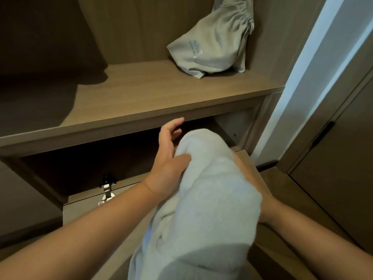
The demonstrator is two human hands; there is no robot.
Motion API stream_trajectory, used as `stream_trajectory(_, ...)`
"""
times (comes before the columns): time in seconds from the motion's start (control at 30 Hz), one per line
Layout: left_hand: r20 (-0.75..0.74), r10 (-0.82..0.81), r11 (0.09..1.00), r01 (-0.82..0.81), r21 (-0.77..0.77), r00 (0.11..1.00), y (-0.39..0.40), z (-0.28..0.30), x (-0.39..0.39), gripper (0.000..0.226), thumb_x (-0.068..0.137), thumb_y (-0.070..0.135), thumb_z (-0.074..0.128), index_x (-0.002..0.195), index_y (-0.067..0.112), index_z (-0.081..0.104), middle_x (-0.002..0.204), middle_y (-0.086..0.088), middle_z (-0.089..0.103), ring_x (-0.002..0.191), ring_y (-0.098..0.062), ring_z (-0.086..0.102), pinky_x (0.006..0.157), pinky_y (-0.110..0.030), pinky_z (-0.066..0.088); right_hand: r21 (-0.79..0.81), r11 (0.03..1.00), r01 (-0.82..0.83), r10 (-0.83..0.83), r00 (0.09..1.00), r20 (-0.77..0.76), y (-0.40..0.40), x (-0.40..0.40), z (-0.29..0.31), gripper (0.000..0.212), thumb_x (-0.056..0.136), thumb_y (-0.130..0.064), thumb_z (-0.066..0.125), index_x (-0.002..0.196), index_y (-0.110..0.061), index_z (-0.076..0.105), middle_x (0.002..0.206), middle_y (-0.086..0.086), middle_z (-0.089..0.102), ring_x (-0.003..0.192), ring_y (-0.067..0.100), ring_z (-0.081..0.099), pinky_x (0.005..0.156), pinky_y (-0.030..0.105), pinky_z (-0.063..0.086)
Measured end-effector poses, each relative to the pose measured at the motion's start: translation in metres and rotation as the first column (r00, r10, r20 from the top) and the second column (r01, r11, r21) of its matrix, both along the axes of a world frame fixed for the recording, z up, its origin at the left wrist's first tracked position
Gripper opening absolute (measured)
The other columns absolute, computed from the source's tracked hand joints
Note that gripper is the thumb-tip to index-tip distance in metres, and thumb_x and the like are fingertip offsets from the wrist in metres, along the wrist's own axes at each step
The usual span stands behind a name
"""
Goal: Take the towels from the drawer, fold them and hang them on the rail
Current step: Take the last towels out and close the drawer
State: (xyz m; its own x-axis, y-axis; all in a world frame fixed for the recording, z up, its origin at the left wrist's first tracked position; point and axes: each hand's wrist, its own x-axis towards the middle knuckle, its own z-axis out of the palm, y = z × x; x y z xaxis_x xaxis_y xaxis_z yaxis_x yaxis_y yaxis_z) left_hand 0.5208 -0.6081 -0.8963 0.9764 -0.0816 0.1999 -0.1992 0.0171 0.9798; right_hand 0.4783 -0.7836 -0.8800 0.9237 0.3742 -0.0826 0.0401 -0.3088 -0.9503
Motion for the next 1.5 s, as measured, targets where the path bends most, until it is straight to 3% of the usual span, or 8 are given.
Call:
stream_trajectory(0.1, -0.107, 0.004, 0.995, 0.007, 0.1, 0.994, -0.002, -0.021, 0.019, 0.08, 0.074, 0.014, 0.075, 0.135, 0.039, 0.029, 0.118, 0.032, 0.032, 0.107, 0.008, 0.041, 0.07, 0.003, 0.042, 0.01, 1.0, 0.022, -0.023, 0.981, 0.192, -0.01, 0.005, -0.008, 0.067, 0.047, -0.056, 0.074, 0.106, -0.044, 0.046, 0.1, -0.047, 0.055, 0.096, -0.026, 0.049, 0.08, 0.001, 0.042)
stream_trajectory(0.23, -0.239, 0.05, 0.997, -0.035, 0.066, 0.97, -0.006, -0.044, 0.036, 0.053, 0.098, 0.014, 0.054, 0.146, 0.016, 0.031, 0.143, 0.009, 0.042, 0.126, -0.011, 0.048, 0.097, -0.015, 0.043, 0.03, 0.982, 0.187, -0.188, 0.939, 0.288, -0.029, 0.009, -0.01, 0.062, 0.053, -0.059, 0.071, 0.109, -0.047, 0.047, 0.108, -0.037, 0.056, 0.105, -0.016, 0.052, 0.083, 0.008, 0.044)
stream_trajectory(0.37, -0.284, 0.13, 0.968, -0.06, 0.243, 0.95, -0.003, -0.075, 0.027, 0.053, 0.099, 0.002, 0.049, 0.146, -0.009, 0.027, 0.149, -0.023, 0.039, 0.139, -0.034, 0.039, 0.101, -0.027, 0.039, 0.055, 0.84, 0.54, -0.501, 0.731, 0.463, -0.064, 0.015, -0.007, 0.065, 0.058, -0.033, 0.09, 0.108, -0.041, 0.049, 0.1, -0.031, 0.055, 0.092, -0.016, 0.054, 0.071, 0.007, 0.039)
stream_trajectory(0.5, -0.291, 0.093, 0.94, 0.013, 0.341, 0.952, -0.007, -0.109, 0.0, 0.08, 0.097, 0.025, 0.06, 0.156, 0.025, 0.006, 0.153, 0.007, 0.027, 0.139, -0.007, 0.028, 0.106, -0.022, 0.028, -0.163, 0.604, 0.78, -0.597, 0.578, 0.555, -0.1, 0.024, 0.003, 0.089, 0.05, -0.052, 0.084, 0.122, -0.024, 0.039, 0.104, -0.006, 0.046, 0.096, 0.018, 0.048, 0.068, 0.034, 0.041)
stream_trajectory(0.77, -0.164, -0.188, 0.407, 0.229, 0.884, 0.968, -0.013, -0.188, -0.021, 0.111, 0.081, 0.049, 0.069, 0.156, 0.021, -0.008, 0.165, 0.001, -0.004, 0.152, -0.018, -0.004, 0.12, -0.031, -0.001, -0.475, 0.265, 0.839, -0.068, 0.507, 0.859, -0.136, 0.026, -0.025, 0.066, 0.066, -0.038, 0.084, 0.107, -0.001, 0.048, 0.1, 0.025, 0.056, 0.092, 0.043, 0.055, 0.076, 0.049, 0.039)
stream_trajectory(1.17, -0.276, -0.43, -0.317, 0.142, 0.938, 0.86, -0.059, -0.249, -0.021, 0.124, 0.078, 0.064, 0.06, 0.151, 0.011, -0.026, 0.156, -0.017, -0.035, 0.144, -0.038, -0.031, 0.107, -0.073, -0.013, -0.514, 0.403, 0.757, -0.071, 0.585, 0.808, -0.146, 0.011, -0.041, 0.064, 0.064, -0.025, 0.089, 0.109, -0.003, 0.05, 0.107, 0.026, 0.058, 0.098, 0.045, 0.055, 0.085, 0.053, 0.041)
stream_trajectory(1.33, -0.296, -0.48, -0.396, 0.097, 0.913, 0.826, -0.078, -0.245, -0.031, 0.135, 0.076, 0.051, 0.076, 0.148, 0.012, -0.032, 0.157, -0.017, -0.032, 0.146, -0.039, -0.026, 0.11, -0.074, -0.001, -0.513, 0.382, 0.769, -0.075, 0.579, 0.812, -0.162, 0.007, -0.04, 0.065, 0.064, -0.023, 0.089, 0.112, 0.002, 0.052, 0.108, 0.029, 0.058, 0.098, 0.047, 0.055, 0.085, 0.055, 0.041)
stream_trajectory(1.5, -0.296, -0.462, -0.301, 0.167, 0.939, 0.836, -0.07, -0.218, -0.038, 0.114, 0.086, 0.05, 0.065, 0.153, 0.02, -0.022, 0.161, -0.011, -0.027, 0.147, -0.034, -0.025, 0.114, -0.069, 0.002, -0.507, 0.367, 0.78, -0.128, 0.583, 0.803, -0.173, 0.002, -0.042, 0.06, 0.07, -0.024, 0.084, 0.114, 0.002, 0.052, 0.11, 0.029, 0.057, 0.101, 0.047, 0.053, 0.087, 0.055, 0.04)
